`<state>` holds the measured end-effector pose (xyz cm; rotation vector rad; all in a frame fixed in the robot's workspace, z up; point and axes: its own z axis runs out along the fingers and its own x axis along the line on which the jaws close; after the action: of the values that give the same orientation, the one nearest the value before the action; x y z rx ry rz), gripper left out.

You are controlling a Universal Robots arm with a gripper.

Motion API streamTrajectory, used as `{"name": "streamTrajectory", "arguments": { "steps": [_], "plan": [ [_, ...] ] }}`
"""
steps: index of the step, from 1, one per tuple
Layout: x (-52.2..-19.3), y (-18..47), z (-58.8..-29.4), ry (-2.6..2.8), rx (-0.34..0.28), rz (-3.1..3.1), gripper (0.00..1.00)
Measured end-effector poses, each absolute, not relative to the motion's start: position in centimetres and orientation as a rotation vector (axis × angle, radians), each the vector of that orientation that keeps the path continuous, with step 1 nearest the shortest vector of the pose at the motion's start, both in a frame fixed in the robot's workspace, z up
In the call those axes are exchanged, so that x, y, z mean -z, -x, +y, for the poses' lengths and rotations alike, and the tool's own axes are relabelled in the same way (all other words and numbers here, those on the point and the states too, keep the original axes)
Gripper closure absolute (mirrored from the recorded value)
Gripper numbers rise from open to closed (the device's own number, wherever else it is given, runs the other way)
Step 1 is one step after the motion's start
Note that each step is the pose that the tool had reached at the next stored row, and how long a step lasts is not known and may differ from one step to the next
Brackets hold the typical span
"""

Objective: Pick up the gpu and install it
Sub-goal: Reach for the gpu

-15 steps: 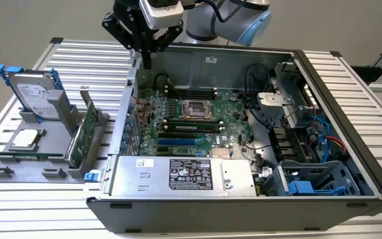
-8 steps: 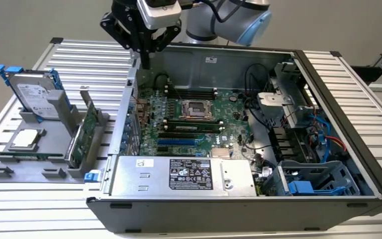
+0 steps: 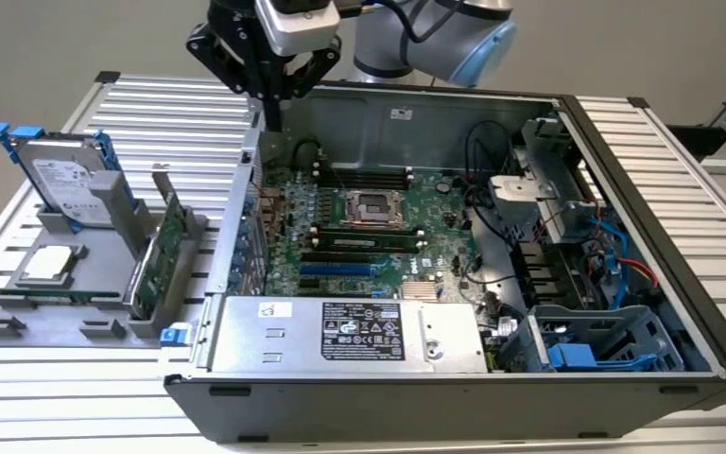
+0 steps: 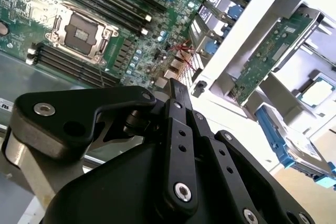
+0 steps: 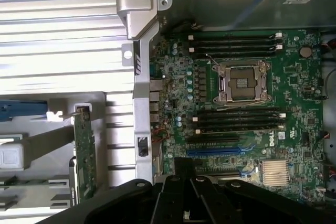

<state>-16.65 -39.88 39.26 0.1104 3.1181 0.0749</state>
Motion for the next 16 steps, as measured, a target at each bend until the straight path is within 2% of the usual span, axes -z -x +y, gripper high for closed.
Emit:
{"name": "streamTrajectory", "arguments": {
  "steps": [16],
  "plan": [
    [-39.26, 17.59, -39.88, -0.11, -0.075, 3.118, 1.0]
  ]
}}
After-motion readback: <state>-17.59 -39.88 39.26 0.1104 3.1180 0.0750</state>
